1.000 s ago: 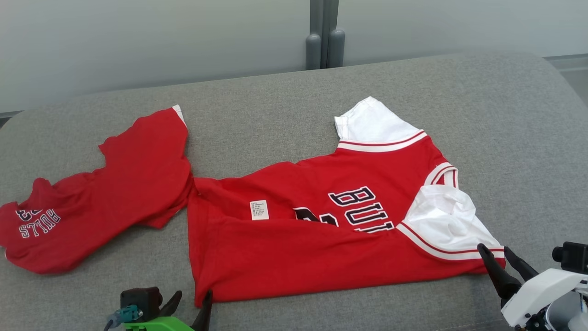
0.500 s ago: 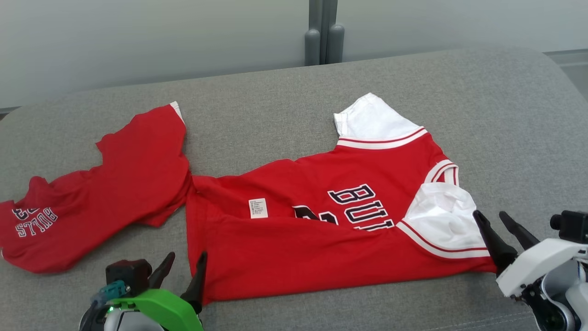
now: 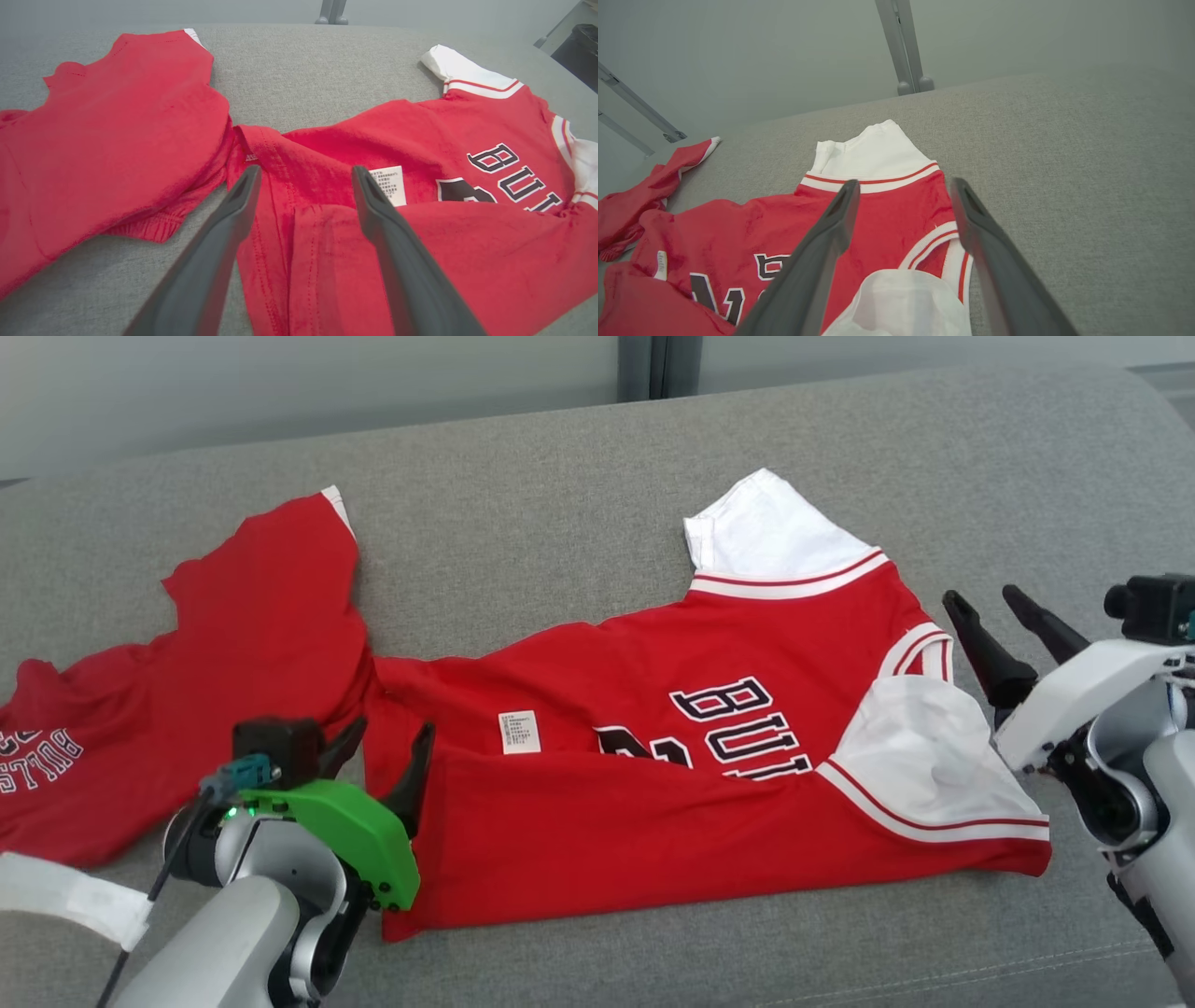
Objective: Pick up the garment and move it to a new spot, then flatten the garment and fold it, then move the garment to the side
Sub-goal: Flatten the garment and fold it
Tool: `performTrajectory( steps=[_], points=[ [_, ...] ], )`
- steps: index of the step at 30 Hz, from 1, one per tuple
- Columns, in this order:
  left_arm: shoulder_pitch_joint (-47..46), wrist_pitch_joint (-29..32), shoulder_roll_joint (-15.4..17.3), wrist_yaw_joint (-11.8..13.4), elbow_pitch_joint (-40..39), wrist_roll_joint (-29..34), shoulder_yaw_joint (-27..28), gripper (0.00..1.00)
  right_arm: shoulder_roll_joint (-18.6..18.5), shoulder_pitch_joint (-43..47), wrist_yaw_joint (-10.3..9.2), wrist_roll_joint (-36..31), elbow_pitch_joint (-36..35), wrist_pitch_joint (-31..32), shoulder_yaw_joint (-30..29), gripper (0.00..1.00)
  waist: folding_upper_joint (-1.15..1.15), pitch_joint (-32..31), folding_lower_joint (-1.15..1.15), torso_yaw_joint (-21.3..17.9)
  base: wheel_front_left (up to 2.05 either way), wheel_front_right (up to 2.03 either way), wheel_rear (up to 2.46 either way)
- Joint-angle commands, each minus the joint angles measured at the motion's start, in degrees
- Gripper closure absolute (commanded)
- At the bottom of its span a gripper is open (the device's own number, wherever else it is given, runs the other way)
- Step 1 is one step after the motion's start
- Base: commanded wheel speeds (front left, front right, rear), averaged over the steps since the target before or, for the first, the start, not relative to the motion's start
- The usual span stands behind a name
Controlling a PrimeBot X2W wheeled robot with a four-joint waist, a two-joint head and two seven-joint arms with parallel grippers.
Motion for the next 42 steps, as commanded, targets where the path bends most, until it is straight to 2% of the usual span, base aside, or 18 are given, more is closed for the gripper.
performTrajectory(
  steps=[1, 7, 19, 25, 33, 42],
  points=[
    [-1.68, 0.68, -0.13, -0.34, 0.85, 0.28, -0.01, 0.00, -0.41, -1.54, -0.04, -0.21, 0.52, 0.55, 0.34, 0.00, 0.00, 2.32, 0.00, 0.74, 0.00, 0.00, 0.00],
    [-7.64, 4.36, -1.44, -0.83, 4.59, 0.02, -0.39, 0.00, -1.88, -10.08, -0.03, 0.72, 3.80, 4.07, 2.74, 0.00, 0.00, 5.47, 0.00, 1.72, 0.00, 0.00, 0.00],
    [-16.47, 6.37, -5.32, -1.86, 8.41, 0.72, -1.32, 0.00, -4.25, -27.17, -0.03, 1.73, 11.71, 8.24, 9.88, 0.00, 0.00, 13.01, 0.00, 5.37, 0.00, 0.00, 0.00],
    [-19.01, 7.44, -6.79, -1.30, 9.51, 1.13, -1.80, 0.00, -5.57, -34.03, -0.03, 2.76, 15.60, 9.98, 13.30, 0.00, 0.00, 15.96, 0.00, 7.25, 0.00, 0.00, 0.00],
    [-21.36, 7.08, -7.99, -1.51, 9.64, 1.70, -2.23, 0.00, -5.29, -40.91, -0.03, 4.32, 20.48, 12.16, 17.00, 0.00, 0.00, 19.25, 0.00, 9.16, 0.00, 0.00, 0.00],
    [-22.01, 7.22, -9.46, -2.11, 8.92, 2.06, -3.77, 0.00, -4.24, -43.90, -0.03, 7.52, 24.63, 13.90, 20.76, 0.00, 0.00, 21.15, 0.00, 10.61, 0.00, 0.00, 0.00]
  ],
)
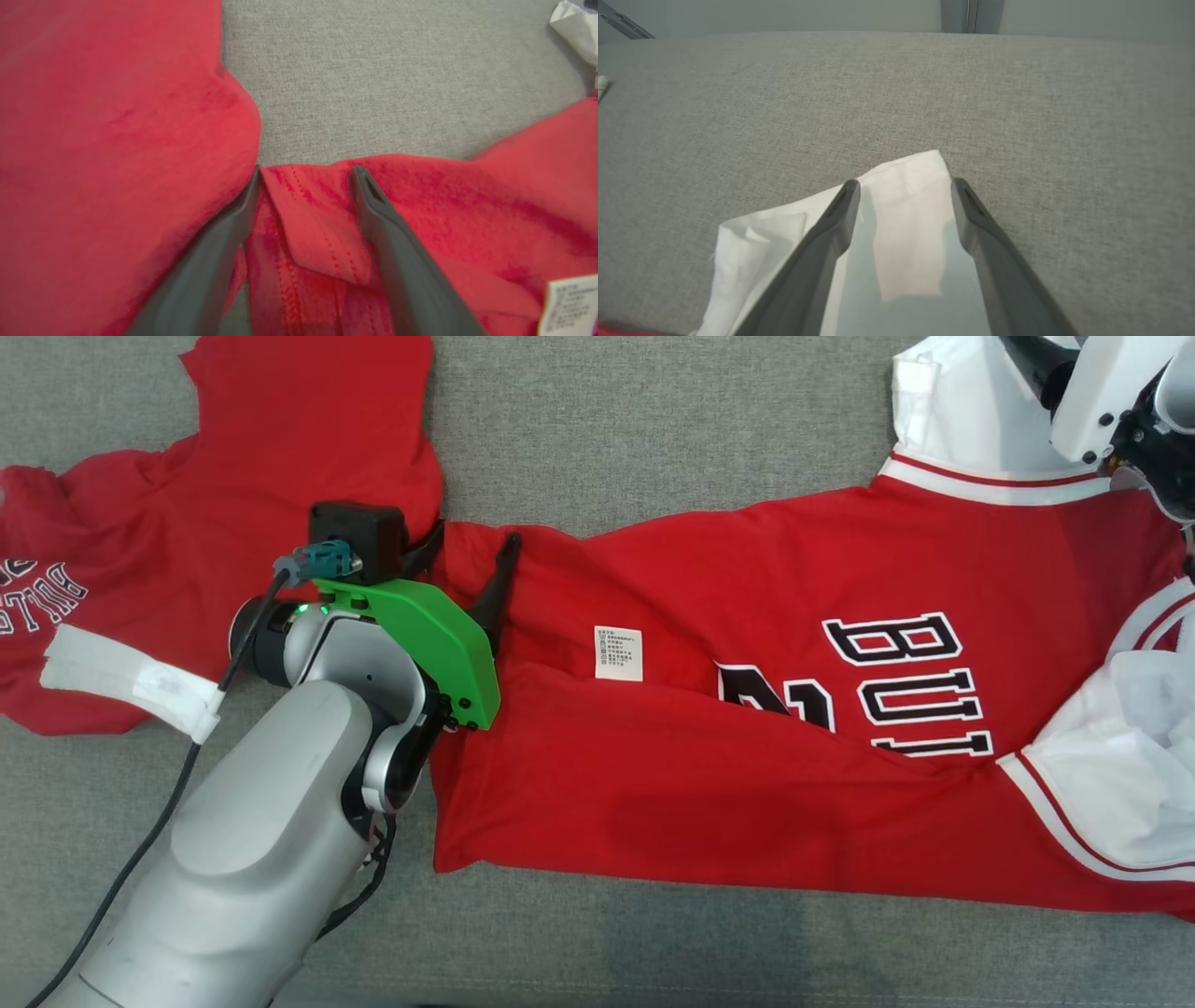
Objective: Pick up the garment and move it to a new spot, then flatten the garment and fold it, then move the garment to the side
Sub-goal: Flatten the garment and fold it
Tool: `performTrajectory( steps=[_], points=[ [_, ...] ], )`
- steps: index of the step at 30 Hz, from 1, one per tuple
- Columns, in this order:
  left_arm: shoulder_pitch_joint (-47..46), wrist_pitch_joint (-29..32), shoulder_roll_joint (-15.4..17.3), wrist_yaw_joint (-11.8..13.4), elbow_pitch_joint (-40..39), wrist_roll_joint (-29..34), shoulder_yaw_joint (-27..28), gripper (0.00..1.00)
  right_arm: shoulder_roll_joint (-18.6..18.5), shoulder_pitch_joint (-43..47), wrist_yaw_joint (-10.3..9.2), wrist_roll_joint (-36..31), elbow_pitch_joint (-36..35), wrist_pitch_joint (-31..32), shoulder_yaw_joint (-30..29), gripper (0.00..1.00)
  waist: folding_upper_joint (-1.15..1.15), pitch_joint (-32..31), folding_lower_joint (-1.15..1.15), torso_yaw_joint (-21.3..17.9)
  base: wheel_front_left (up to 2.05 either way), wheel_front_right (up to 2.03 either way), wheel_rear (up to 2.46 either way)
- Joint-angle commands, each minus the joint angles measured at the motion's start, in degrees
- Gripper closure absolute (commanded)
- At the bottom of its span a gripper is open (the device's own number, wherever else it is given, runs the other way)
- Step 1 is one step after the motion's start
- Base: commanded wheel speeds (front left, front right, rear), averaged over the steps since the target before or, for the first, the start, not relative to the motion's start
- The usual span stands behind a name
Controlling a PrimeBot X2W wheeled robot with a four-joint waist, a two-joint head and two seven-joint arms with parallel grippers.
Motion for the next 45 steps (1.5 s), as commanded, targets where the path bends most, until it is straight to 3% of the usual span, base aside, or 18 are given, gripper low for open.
performTrajectory(
  steps=[1, 14, 27, 28, 29, 30, 31, 33, 45],
  points=[
    [-0.06, 0.23, -0.26, -0.31, 0.31, 0.53, -0.46, 0.00, 0.09, -0.55, -0.02, 0.47, 0.22, 0.16, 0.17, 0.00, 0.00, 0.29, -0.01, 0.32, 0.00, 0.00, 0.00],
    [0.48, 1.13, 1.02, 0.90, -3.38, 0.93, -1.19, 0.00, -0.74, -2.66, -0.03, 2.99, 4.57, -1.08, 4.86, 0.00, 0.00, 0.34, -0.01, 1.17, 0.00, 0.00, 0.00],
    [0.71, 1.96, 1.54, 1.57, -6.26, 0.82, -1.73, 0.00, 1.11, -5.04, -0.02, 4.44, 11.19, -1.69, 6.54, 0.02, 0.00, 0.53, -0.01, 1.96, 0.00, 0.00, 0.00],
    [0.72, 1.96, 1.58, 1.58, -6.33, 0.77, -1.75, 0.06, 1.18, -5.08, -0.02, 4.67, 11.32, -1.74, 6.72, 0.34, 0.00, 0.51, -0.01, 1.99, 0.00, 0.00, 0.00],
    [0.74, 2.01, 1.59, 1.56, -6.38, 0.69, -1.78, 0.21, 1.31, -5.15, -0.02, 4.81, 11.36, -1.98, 6.91, 0.64, 0.00, 0.46, -0.01, 1.99, 0.00, 0.00, 0.00],
    [0.79, 2.05, 1.62, 1.52, -6.44, 0.64, -1.83, 0.51, 1.40, -5.19, -0.02, 5.00, 11.40, -2.18, 7.11, 0.83, 0.00, 0.37, -0.01, 1.98, 0.00, 0.00, 0.00],
    [0.85, 1.91, 1.62, 1.39, -6.50, 0.57, -1.85, 0.64, 1.45, -5.21, -0.02, 5.22, 11.33, -2.35, 7.29, 1.00, 0.00, 0.27, -0.01, 1.96, 0.00, 0.00, 0.00],
    [0.87, 1.61, 1.68, 1.28, -6.47, 0.53, -1.83, 1.00, 1.38, -5.30, -0.02, 5.56, 11.09, -2.87, 7.62, 1.00, 0.00, 0.06, -0.01, 1.86, 0.00, 0.00, 0.00],
    [1.44, 0.16, 1.77, 1.19, -6.41, 0.25, -1.65, 1.00, 0.50, -3.83, -0.03, 8.77, 9.49, -6.09, 9.76, 1.00, 0.00, -2.29, -0.01, 1.02, 0.00, 0.00, 0.00]
  ],
)
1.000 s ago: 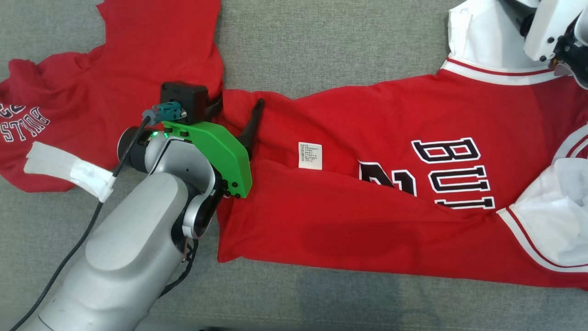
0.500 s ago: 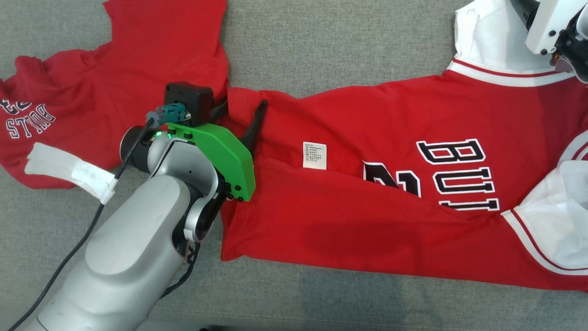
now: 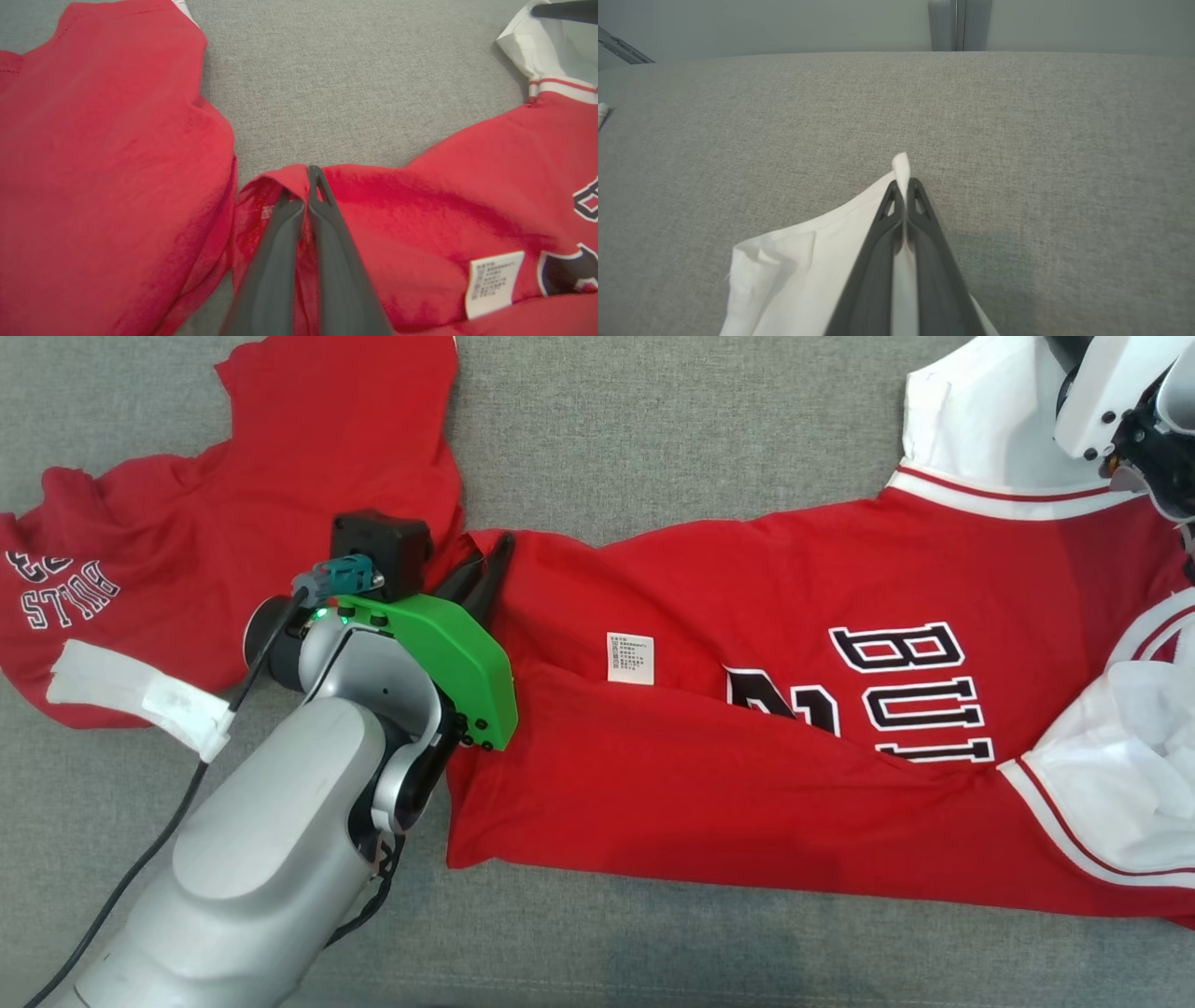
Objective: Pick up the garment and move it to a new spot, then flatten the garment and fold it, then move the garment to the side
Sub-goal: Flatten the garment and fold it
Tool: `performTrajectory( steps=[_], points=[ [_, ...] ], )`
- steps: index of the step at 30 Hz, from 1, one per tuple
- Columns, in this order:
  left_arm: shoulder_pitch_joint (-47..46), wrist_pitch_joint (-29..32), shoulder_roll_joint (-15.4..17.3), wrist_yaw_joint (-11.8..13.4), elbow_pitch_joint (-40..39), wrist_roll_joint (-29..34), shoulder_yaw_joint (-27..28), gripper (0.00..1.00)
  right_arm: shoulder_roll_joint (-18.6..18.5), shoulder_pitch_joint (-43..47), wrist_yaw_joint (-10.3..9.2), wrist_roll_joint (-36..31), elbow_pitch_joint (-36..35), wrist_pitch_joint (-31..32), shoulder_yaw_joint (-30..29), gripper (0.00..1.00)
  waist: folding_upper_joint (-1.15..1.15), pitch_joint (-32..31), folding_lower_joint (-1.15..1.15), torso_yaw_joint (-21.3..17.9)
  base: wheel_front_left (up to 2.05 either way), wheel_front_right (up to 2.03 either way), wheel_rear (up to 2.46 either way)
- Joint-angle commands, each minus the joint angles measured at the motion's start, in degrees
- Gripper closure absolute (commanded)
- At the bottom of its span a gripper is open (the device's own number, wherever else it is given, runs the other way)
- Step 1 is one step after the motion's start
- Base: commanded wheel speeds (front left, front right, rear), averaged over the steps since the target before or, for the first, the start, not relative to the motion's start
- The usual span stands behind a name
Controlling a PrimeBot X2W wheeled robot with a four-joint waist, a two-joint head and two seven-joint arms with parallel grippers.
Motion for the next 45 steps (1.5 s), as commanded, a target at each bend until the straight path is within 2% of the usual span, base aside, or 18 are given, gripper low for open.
performTrajectory(
  steps=[1, 11, 27, 45],
  points=[
    [0.86, -0.49, 0.16, -0.10, 0.16, -0.57, 0.28, 1.00, -0.34, 1.07, -0.04, 0.61, -0.33, -0.46, 0.27, 1.00, 0.00, -1.09, 0.00, -0.34, 0.00, 0.00, 0.00],
    [5.31, -1.10, 2.29, 0.05, 0.39, -2.72, 1.15, 1.00, -1.41, 7.14, -0.04, 5.05, -5.38, -4.78, 3.06, 1.00, 0.00, -8.09, 0.00, -2.44, 0.00, 0.00, 0.00],
    [14.34, -1.49, 6.17, 0.73, -2.81, -5.60, 1.30, 1.00, -6.61, 18.56, -0.03, 13.81, -14.31, -8.61, 8.15, 1.00, 0.00, -19.45, 0.00, -6.49, 0.00, 0.00, 0.00],
    [20.69, -0.63, 9.42, 1.16, -2.06, -7.16, 0.11, 1.00, -11.75, 28.28, -0.03, 21.49, -25.95, -10.33, 11.57, 1.00, 0.00, -23.57, 0.00, -9.74, 0.00, 0.00, 0.00]
  ],
)
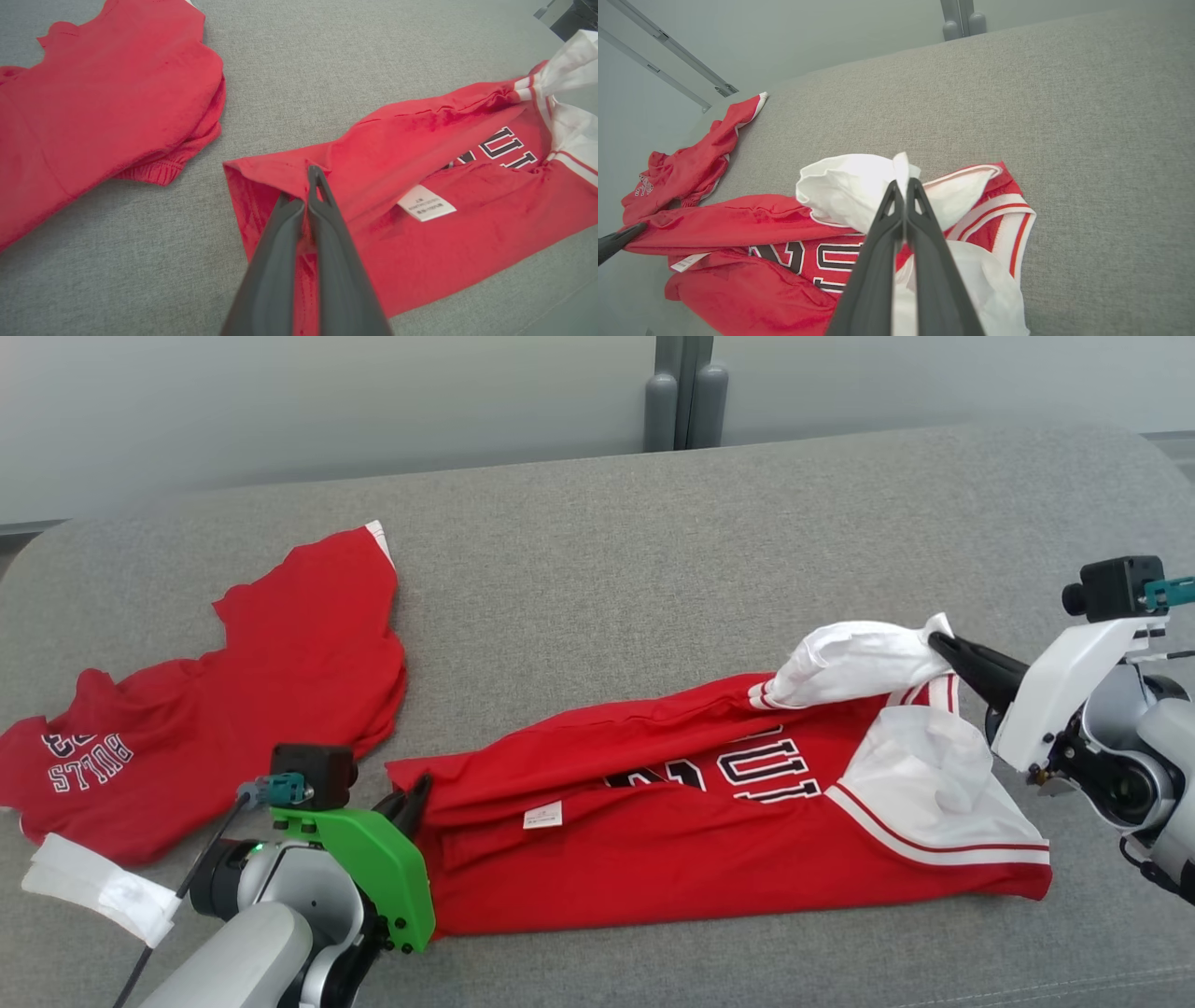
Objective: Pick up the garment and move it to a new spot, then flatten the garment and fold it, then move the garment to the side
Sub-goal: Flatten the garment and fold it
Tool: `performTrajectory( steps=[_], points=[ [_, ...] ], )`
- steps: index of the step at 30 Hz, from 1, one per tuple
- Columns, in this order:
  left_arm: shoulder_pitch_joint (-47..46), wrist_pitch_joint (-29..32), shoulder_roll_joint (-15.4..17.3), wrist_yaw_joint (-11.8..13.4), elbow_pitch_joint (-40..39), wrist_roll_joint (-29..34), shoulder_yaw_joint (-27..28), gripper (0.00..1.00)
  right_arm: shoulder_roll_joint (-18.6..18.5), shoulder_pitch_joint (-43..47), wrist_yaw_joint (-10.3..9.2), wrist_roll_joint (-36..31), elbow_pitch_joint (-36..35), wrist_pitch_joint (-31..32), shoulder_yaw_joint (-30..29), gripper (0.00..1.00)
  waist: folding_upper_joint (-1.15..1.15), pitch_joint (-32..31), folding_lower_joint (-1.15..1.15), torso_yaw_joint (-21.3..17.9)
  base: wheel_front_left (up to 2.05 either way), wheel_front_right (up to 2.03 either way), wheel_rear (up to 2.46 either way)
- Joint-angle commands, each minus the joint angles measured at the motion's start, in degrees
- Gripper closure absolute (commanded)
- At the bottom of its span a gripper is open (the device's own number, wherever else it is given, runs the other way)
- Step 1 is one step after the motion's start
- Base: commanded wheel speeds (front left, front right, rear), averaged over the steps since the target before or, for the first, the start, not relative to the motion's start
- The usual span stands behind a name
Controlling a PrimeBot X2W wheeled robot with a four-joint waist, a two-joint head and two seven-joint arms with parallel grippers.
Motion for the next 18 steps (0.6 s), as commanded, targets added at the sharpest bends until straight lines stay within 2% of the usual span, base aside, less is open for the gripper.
performTrajectory(
  steps=[1, 12, 18],
  points=[
    [0.93, -0.21, 0.41, 0.38, 0.20, -0.44, 0.06, 1.00, -0.54, 1.54, -0.02, 0.80, -0.83, -0.52, 0.22, 1.00, 0.00, -0.49, 0.00, -0.35, 0.00, 0.00, 0.00],
    [2.72, 0.46, 1.29, 0.90, 1.41, -0.66, -0.74, 1.00, -2.98, 7.92, -0.02, 5.36, -5.62, 1.62, 2.34, 1.00, 0.00, -2.02, 0.00, -0.98, 0.00, 0.00, 0.00],
    [2.82, 0.69, 0.70, 0.59, 3.00, -1.02, -1.21, 1.00, -2.48, 9.27, -0.02, 6.39, -4.90, 3.76, 3.55, 1.00, 0.00, -1.90, 0.00, -1.05, 0.00, 0.00, 0.00]
  ],
)
